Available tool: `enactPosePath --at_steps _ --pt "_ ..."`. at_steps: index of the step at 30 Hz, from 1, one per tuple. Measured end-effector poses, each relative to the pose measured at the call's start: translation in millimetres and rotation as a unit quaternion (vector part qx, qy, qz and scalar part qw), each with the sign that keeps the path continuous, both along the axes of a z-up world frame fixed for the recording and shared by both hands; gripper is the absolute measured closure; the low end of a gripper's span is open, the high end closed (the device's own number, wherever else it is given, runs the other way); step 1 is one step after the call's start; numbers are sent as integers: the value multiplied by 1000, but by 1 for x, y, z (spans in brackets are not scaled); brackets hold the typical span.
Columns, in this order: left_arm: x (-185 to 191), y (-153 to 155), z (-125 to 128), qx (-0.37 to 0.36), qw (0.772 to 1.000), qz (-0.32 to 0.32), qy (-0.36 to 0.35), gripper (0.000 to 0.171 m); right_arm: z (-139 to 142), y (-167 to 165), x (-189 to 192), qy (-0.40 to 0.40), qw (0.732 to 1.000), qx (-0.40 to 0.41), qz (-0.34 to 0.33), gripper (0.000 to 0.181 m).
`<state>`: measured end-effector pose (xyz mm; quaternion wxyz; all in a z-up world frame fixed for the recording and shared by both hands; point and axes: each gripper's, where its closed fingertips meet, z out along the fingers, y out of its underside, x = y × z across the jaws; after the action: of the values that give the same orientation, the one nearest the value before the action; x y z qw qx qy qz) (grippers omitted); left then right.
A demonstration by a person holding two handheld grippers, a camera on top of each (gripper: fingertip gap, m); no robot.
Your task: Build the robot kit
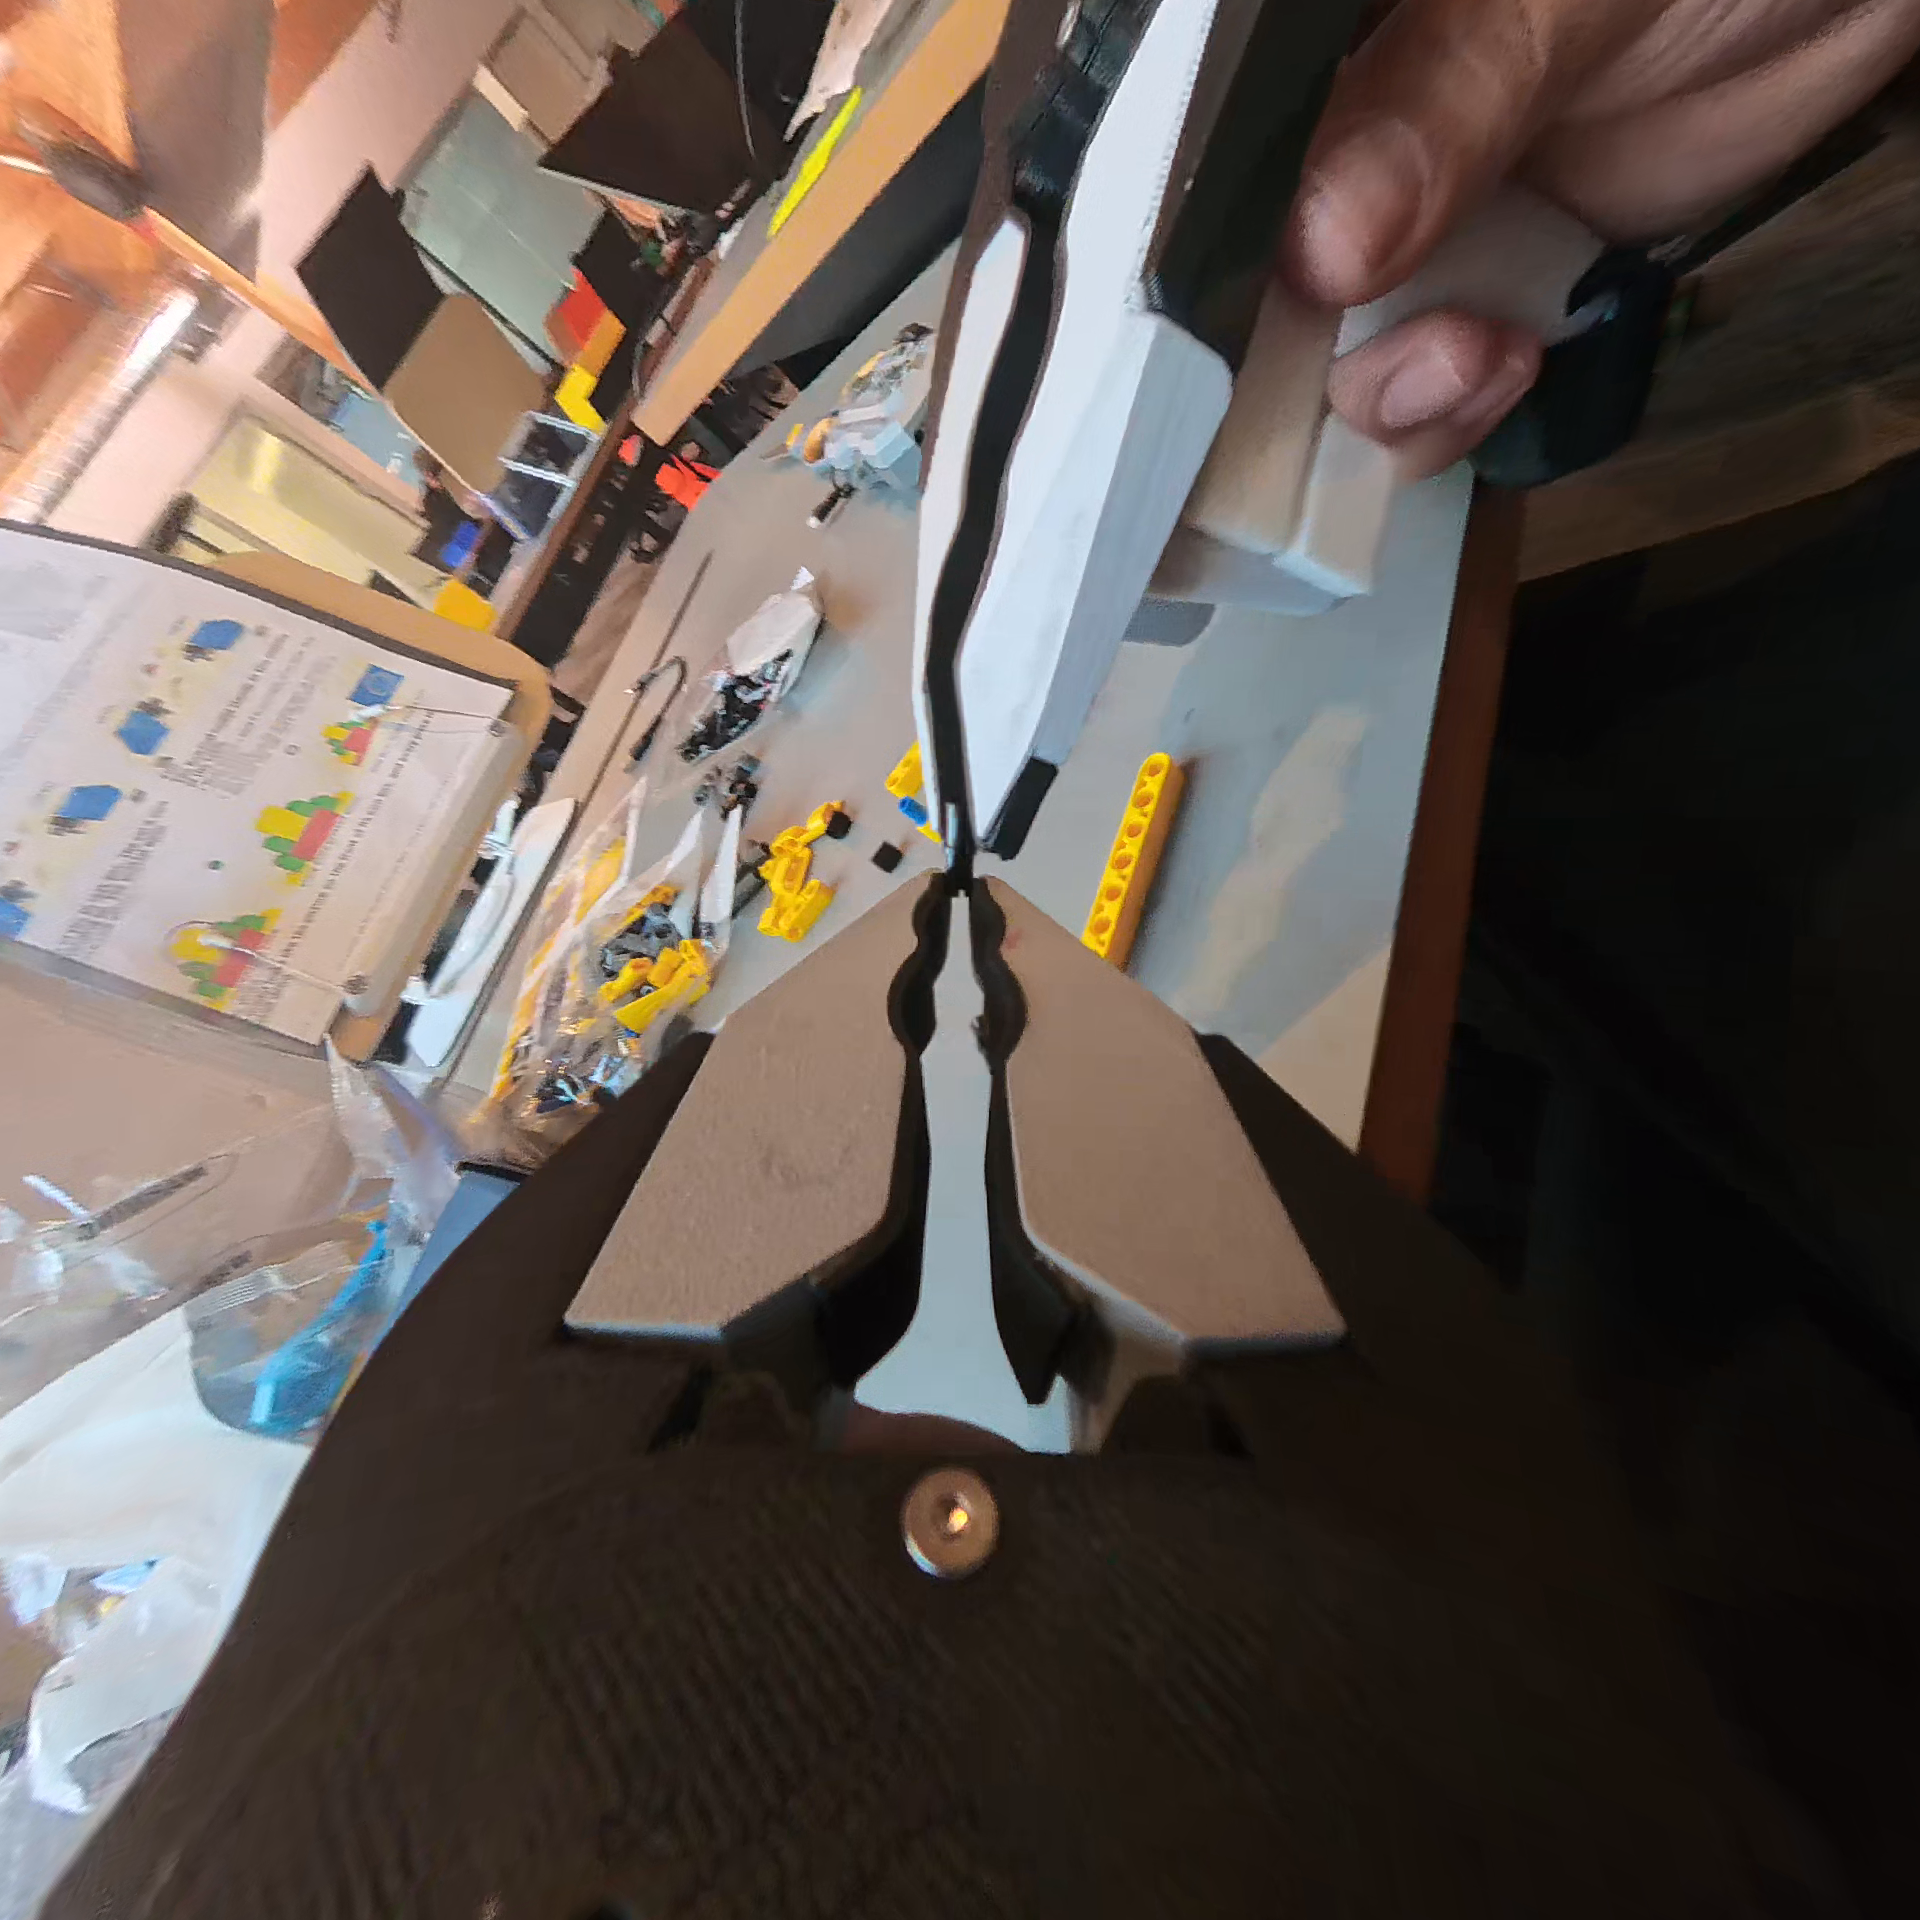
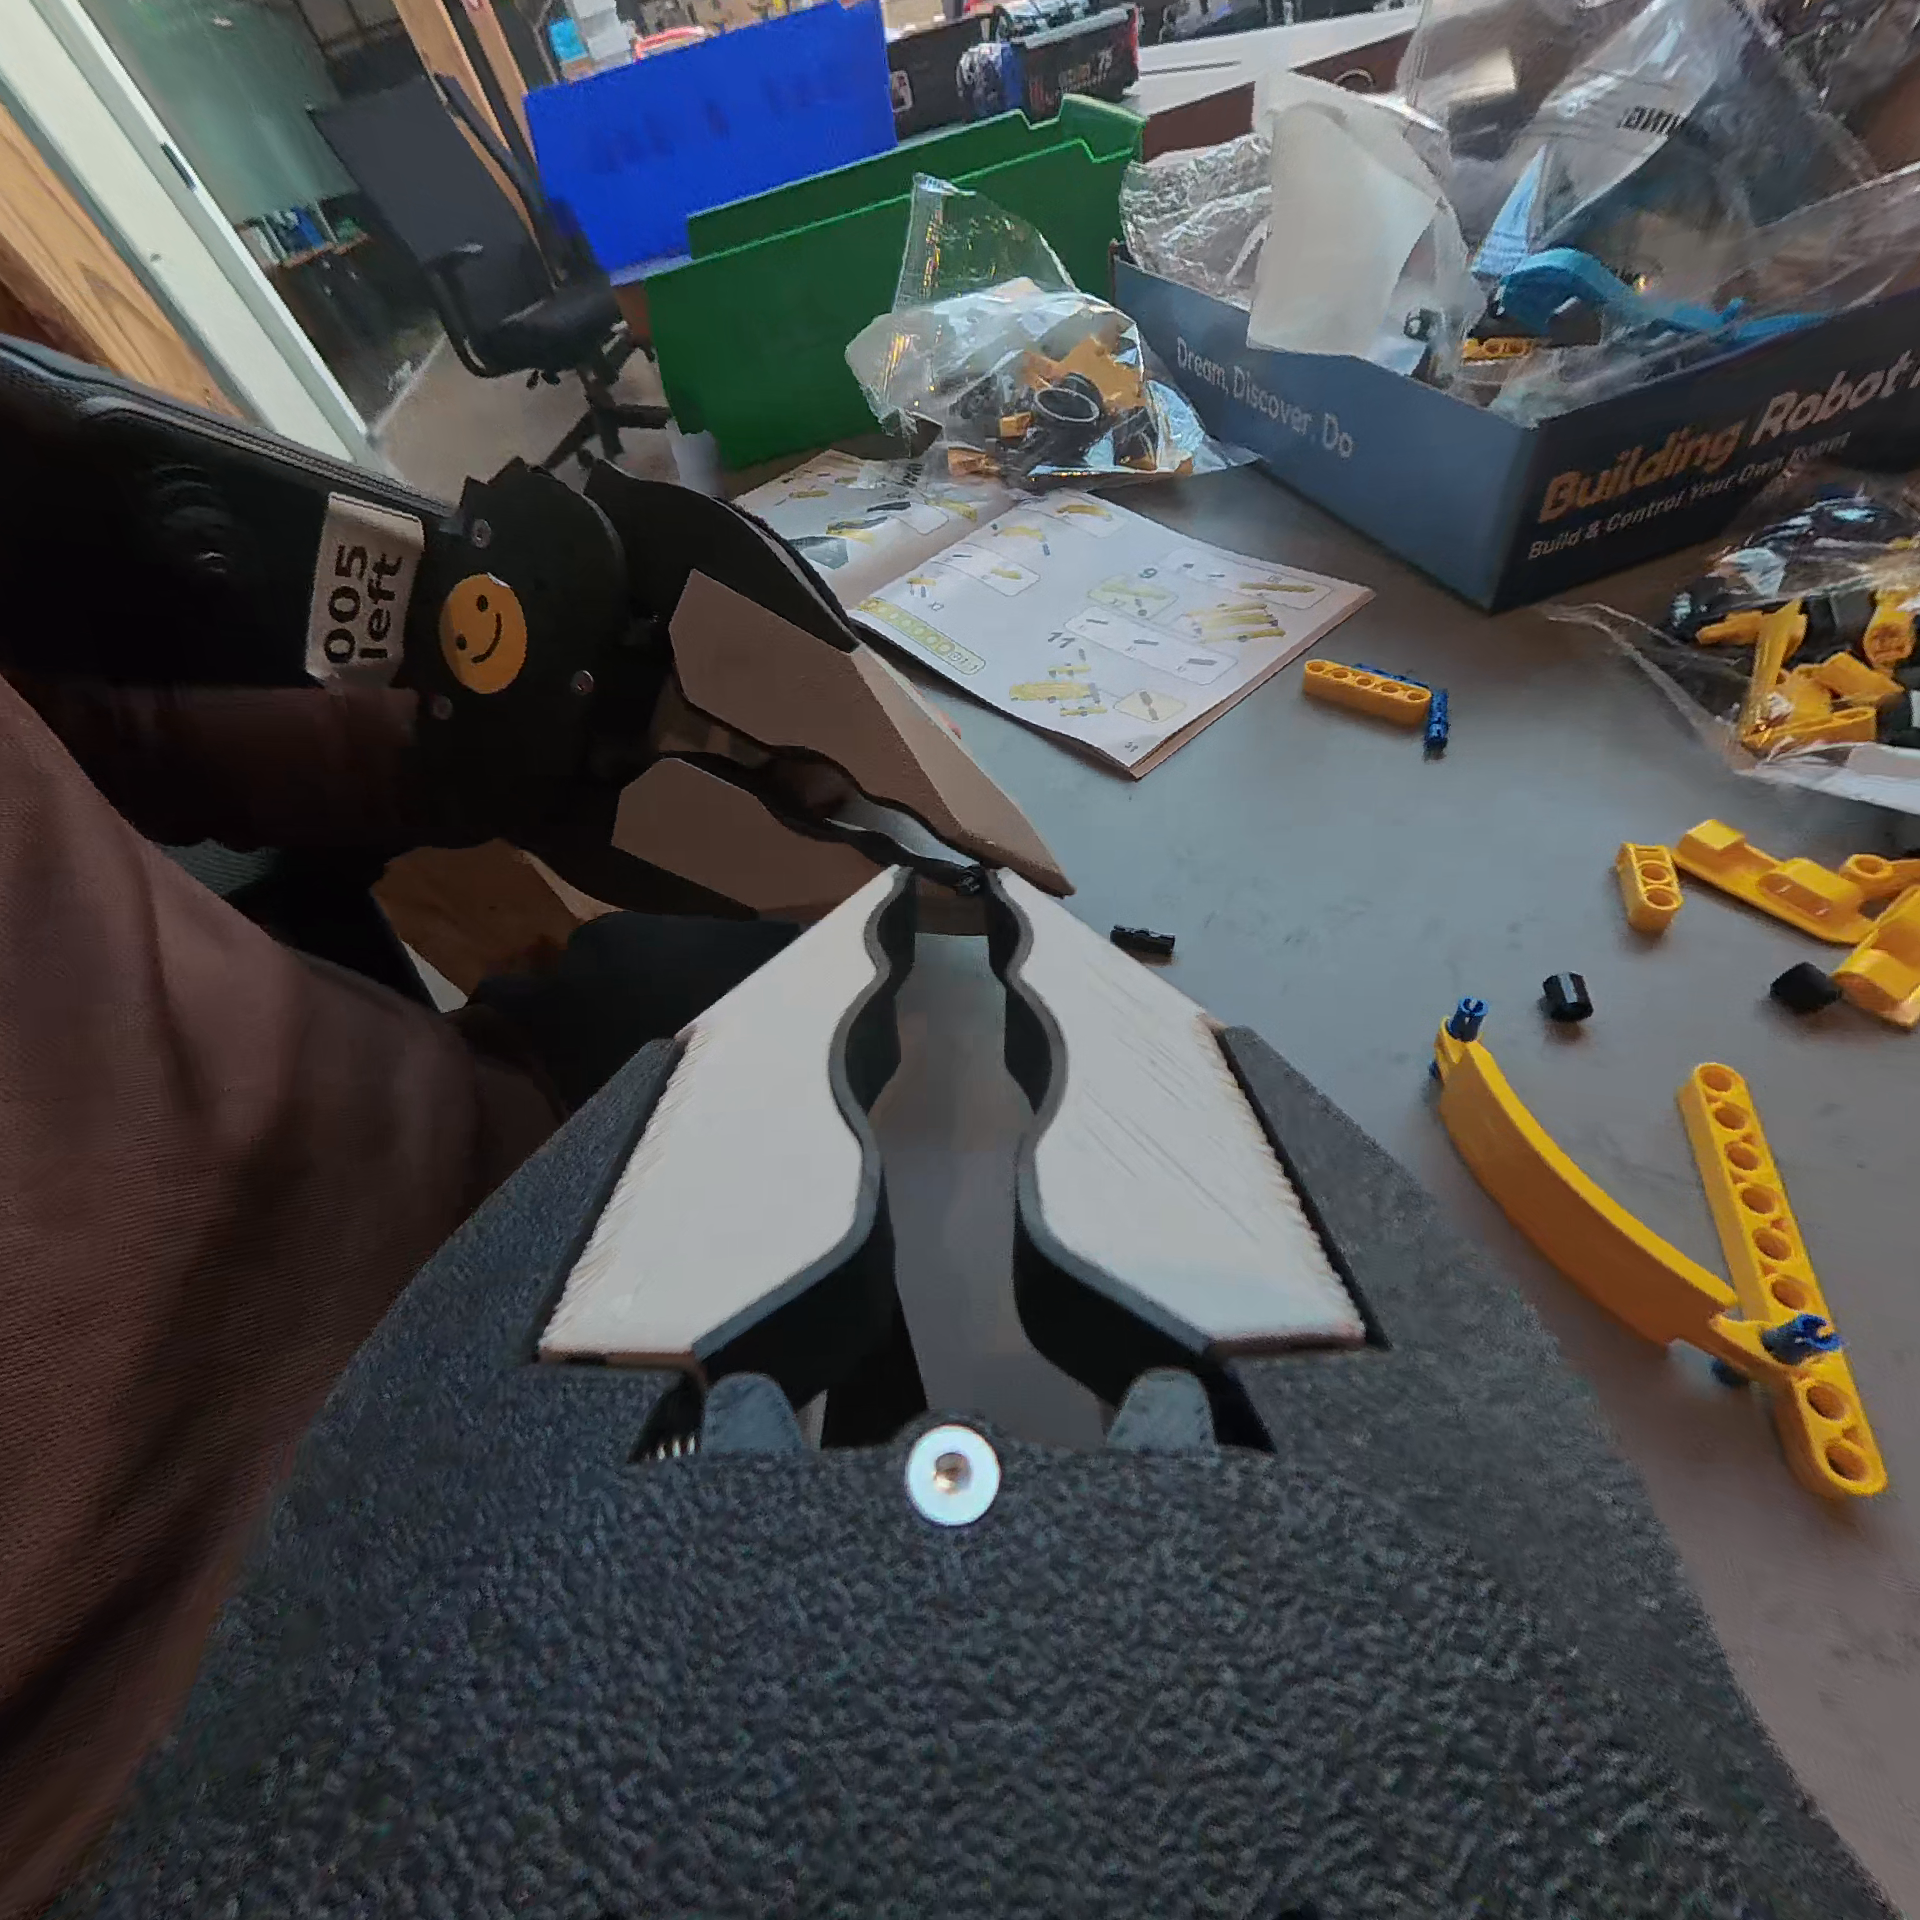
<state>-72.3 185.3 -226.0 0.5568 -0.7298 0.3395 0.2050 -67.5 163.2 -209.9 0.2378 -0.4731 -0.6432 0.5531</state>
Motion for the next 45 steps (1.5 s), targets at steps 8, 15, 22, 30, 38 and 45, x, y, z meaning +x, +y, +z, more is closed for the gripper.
enactPosePath --at_steps 8,15,22,30,38,45 --pt "-1 0 9 32 999 3 0 171 10 2 -2 33 999 20 -18 177" --pt "-2 1 0 -8 1000 3 -14 168 7 11 -8 16 998 34 -54 178" --pt "-6 -3 -23 -103 994 6 -34 155 -22 34 0 -82 991 68 -78 178" --pt "-7 -6 -36 -154 987 8 -37 153 -39 27 4 -130 986 86 -64 179" --pt "-9 -6 -43 -186 981 12 -57 166 -42 30 4 -138 984 89 -70 179" --pt "-7 -7 -43 -193 979 2 -67 166 -44 32 2 -141 984 75 -77 179"
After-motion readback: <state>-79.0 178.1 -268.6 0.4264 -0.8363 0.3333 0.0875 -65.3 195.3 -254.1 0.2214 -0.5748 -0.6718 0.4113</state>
